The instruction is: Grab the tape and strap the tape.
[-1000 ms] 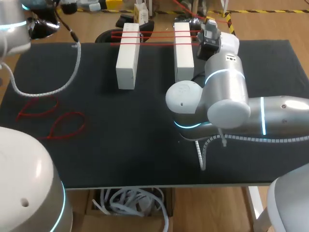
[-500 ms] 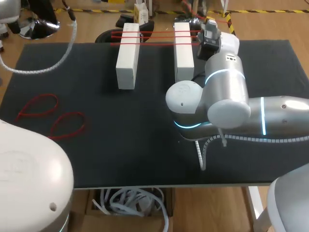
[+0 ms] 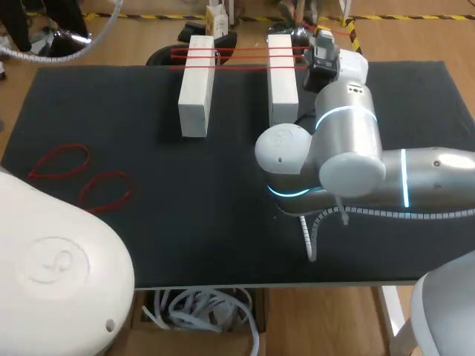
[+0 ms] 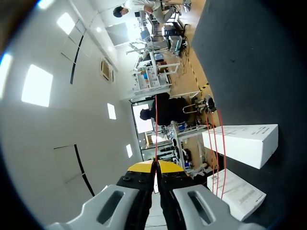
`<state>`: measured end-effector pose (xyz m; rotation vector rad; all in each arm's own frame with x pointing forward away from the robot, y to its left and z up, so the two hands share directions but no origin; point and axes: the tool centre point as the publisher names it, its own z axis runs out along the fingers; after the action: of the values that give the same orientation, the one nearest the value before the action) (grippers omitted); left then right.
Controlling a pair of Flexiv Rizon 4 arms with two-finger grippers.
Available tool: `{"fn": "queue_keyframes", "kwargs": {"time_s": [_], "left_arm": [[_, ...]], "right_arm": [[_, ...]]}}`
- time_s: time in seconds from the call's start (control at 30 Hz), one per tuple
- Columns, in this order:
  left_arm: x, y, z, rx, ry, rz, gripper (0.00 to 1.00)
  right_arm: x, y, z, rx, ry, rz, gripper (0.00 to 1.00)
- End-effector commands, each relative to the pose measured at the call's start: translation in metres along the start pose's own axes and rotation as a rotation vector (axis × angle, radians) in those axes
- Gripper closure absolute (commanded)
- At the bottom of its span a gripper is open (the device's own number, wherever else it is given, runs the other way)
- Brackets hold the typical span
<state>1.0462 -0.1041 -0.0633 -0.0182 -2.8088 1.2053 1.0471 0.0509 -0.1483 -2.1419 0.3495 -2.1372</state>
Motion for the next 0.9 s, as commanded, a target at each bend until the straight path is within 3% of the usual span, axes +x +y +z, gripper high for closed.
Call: {"fn": "queue_keyframes", "kwargs": {"time_s": [0.03,0.2,0.9], "left_arm": [[0.012,-0.004,0.001,-0.432,-0.059,0.02,1.0],[0.018,-0.003,0.002,-0.469,-0.077,0.071,1.0],[0.038,-0.02,0.015,-0.424,-0.096,0.136,1.0]], "right_arm": [[0.002,0.001,0.0,0.003,-0.004,-0.002,1.0],[0.002,0.001,0.0,0.003,-0.004,-0.002,1.0],[0.002,0.001,0.0,0.003,-0.004,-0.002,1.0]]}}
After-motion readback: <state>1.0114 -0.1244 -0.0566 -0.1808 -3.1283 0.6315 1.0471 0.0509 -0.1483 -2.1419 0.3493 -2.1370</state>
